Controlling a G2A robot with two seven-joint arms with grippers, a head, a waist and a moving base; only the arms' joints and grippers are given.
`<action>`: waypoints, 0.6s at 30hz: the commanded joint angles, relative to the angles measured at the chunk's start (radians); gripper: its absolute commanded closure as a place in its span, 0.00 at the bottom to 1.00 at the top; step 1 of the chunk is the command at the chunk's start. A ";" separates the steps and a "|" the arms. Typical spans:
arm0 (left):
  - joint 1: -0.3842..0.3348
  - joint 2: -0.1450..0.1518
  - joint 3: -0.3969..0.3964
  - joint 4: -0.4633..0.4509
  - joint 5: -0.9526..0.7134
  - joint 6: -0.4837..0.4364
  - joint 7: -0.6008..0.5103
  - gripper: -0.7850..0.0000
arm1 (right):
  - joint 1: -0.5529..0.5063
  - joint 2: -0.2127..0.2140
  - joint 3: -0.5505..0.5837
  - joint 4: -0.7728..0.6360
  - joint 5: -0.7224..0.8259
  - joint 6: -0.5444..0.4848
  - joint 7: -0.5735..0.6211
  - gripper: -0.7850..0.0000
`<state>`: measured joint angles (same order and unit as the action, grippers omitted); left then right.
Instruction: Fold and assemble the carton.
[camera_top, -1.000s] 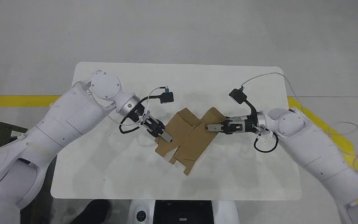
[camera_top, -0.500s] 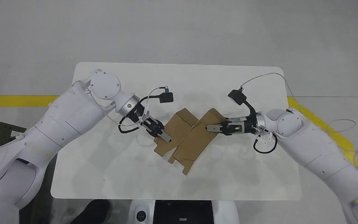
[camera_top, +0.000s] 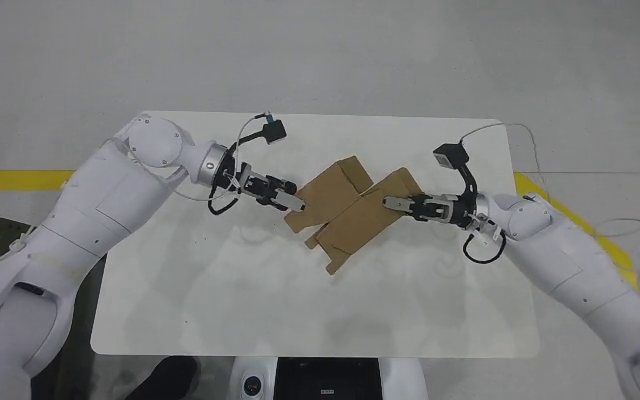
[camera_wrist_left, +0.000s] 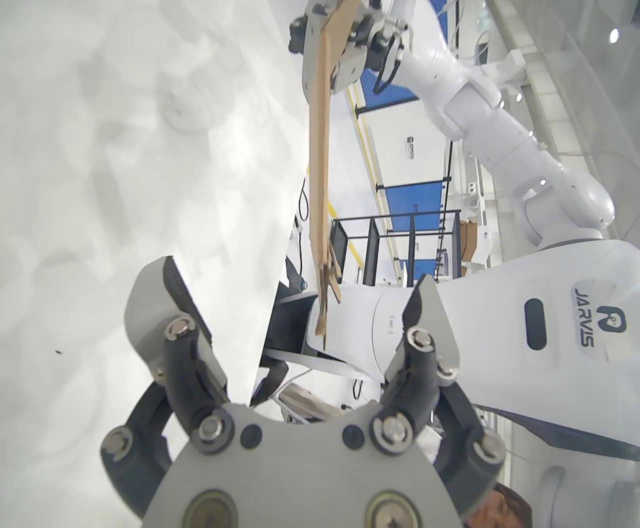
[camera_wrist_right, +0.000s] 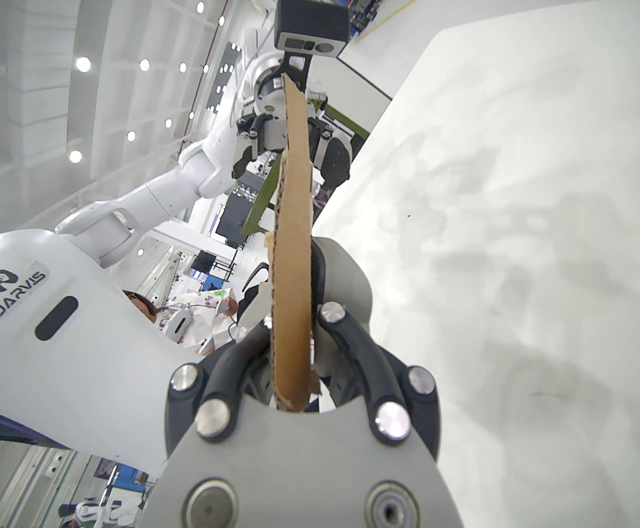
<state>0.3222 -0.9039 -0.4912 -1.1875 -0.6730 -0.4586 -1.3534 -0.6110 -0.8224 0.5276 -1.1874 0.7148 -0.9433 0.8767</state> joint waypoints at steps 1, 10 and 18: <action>0.014 0.001 -0.016 -0.003 0.007 -0.004 0.042 0.00 | 0.001 -0.005 0.012 0.025 0.002 -0.010 -0.011 1.00; 0.070 0.002 -0.074 -0.066 0.022 0.021 0.152 0.00 | -0.015 -0.039 0.052 0.034 -0.119 0.015 -0.166 1.00; 0.109 0.011 -0.130 -0.107 0.045 0.058 0.172 0.00 | -0.041 -0.063 0.088 0.033 -0.204 0.040 -0.277 1.00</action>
<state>0.4250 -0.8944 -0.6127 -1.2936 -0.6322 -0.4065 -1.1852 -0.6495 -0.8828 0.6112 -1.1533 0.5213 -0.9056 0.6056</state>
